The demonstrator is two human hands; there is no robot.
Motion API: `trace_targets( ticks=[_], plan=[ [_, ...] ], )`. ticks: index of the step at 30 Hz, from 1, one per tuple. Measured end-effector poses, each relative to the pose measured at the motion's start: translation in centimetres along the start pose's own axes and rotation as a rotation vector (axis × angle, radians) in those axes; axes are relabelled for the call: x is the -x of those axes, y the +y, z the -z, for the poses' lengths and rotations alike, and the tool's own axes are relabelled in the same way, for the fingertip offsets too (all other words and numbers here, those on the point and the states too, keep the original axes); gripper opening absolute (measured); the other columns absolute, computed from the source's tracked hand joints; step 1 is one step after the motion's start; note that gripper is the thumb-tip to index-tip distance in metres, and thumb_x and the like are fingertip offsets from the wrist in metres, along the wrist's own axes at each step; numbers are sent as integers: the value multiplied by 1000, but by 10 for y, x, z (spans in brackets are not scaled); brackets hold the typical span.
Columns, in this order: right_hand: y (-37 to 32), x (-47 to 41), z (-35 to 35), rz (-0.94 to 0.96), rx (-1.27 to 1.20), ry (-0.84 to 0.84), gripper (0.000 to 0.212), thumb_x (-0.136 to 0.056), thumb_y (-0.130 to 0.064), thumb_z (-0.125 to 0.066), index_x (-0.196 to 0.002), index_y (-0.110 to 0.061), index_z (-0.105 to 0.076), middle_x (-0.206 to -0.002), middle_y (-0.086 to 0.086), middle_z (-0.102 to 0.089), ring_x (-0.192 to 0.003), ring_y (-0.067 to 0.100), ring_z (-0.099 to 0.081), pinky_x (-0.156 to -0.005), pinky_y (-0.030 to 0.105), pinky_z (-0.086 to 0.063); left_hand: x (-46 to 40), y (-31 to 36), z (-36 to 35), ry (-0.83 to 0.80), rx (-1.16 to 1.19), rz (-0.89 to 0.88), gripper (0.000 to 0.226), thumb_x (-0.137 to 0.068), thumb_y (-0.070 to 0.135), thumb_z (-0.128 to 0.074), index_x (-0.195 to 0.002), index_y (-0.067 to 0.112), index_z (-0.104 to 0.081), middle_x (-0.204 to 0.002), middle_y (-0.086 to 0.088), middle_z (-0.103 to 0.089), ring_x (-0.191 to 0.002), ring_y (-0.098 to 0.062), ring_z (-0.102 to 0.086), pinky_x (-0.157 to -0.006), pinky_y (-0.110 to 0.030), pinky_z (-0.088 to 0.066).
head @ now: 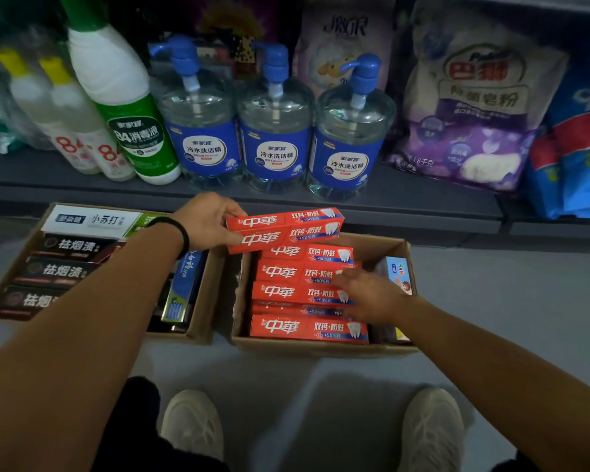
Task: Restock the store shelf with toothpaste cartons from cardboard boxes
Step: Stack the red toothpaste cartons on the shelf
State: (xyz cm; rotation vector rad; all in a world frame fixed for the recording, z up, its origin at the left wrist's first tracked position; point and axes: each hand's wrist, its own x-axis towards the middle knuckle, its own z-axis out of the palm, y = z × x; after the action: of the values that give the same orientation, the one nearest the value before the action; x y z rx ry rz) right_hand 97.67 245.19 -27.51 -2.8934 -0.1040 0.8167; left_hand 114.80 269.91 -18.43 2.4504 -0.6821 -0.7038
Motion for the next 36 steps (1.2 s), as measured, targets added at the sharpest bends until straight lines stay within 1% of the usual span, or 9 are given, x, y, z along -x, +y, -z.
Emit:
trace_targets(
  ticks=[8,13,18,20,22,26,29,31,36],
  plan=[
    [-2,-17,-9,33,33,-18,66,-94,-31,-59,-148,-23,-23,-155,3,-30,-139,23,-34,-109,39,-37,-14,-6,-10,-6,91,5,36,-77,9,-76,-110,14,-63,-86,9,-65,-78,6,-61,-71,-14,-49],
    [2,-20,-5,4,-50,-11,55,-95,-31,-59,-144,-23,-34,-149,2,-41,-134,21,-43,-107,37,-40,-15,-8,-8,-3,80,9,38,-77,9,-76,-112,12,-63,-95,1,-69,-83,-5,-65,-79,-21,-49],
    [16,-12,15,-35,-129,-40,48,-91,-29,-64,-135,-22,-47,-137,1,-54,-122,18,-54,-102,36,-47,-7,-1,2,23,76,-7,37,-77,6,-76,-111,10,-63,-99,-2,-70,-81,-6,-64,-80,-22,-50],
    [23,-2,31,-31,-153,-20,45,-87,-30,-68,-128,-22,-54,-129,-2,-59,-115,15,-58,-97,33,-50,0,7,9,36,85,-17,35,-76,5,-76,-109,9,-64,-98,-3,-70,-79,-4,-64,-82,-23,-52],
    [27,14,53,-22,-156,8,38,-84,-28,-70,-120,-19,-59,-119,-4,-64,-106,13,-61,-87,26,-49,8,18,17,52,66,-32,34,-76,4,-75,-108,9,-64,-96,-3,-70,-76,-1,-63,-77,-17,-53],
    [30,60,102,-14,-96,106,32,-82,-23,-71,-112,-16,-63,-105,-2,-67,-90,13,-60,-72,25,-43,32,48,41,125,-21,-75,34,-75,5,-76,-108,9,-66,-99,-4,-71,-90,-18,-67,-87,-29,-52],
    [33,100,138,-25,-42,202,28,-79,-24,-71,-106,-18,-64,-98,-5,-67,-86,13,-59,-71,26,-45,54,76,64,177,-28,-110,31,-74,2,-76,-101,13,-67,-96,-6,-72,-87,-20,-67,-88,-34,-53],
    [34,128,161,-31,14,266,27,-78,-25,-71,-104,-19,-65,-97,-4,-67,-80,10,-54,-69,25,-41,70,97,80,221,-53,-143,32,-73,0,-75,-102,9,-68,-95,-8,-72,-87,-22,-68,-87,-35,-54],
    [31,200,221,-41,112,360,34,-80,-26,-72,-112,-17,-63,-104,0,-65,-83,10,-47,-73,24,-37,115,158,118,348,-146,-209,32,-74,4,-75,-106,8,-68,-94,-8,-71,-85,-20,-66,-80,-27,-51]
  ],
)
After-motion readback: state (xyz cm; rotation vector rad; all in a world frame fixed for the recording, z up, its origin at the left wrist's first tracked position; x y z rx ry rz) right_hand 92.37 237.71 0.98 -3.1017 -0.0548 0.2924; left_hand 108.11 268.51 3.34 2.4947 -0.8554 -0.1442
